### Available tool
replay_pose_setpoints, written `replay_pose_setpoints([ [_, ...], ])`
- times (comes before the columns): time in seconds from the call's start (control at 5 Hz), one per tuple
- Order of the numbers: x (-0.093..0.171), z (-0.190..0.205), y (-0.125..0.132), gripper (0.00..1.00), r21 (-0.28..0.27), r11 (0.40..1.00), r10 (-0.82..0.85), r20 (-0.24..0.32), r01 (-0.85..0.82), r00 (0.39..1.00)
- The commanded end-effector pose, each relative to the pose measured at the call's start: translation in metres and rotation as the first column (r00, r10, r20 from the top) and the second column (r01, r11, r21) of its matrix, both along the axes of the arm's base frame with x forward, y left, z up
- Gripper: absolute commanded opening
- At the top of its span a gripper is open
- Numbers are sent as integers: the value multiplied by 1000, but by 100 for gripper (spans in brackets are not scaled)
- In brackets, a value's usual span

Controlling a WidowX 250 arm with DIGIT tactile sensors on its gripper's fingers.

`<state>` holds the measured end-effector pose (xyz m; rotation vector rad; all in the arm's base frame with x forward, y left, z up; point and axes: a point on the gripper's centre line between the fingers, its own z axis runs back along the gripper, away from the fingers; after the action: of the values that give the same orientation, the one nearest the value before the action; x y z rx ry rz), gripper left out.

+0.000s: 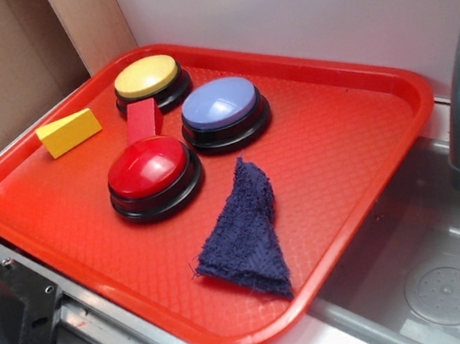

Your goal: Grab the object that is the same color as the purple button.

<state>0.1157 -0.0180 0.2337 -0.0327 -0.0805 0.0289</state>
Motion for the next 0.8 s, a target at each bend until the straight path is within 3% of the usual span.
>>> replay_pose_setpoints([
  [0.0,0,0,0,100,0,1000,0,0,0,1000],
  [0.2,8,-15,-20,100,-41,985,172,33,-170,985],
  [0.6,40,-61,-56,100,-55,898,439,45,-436,898],
])
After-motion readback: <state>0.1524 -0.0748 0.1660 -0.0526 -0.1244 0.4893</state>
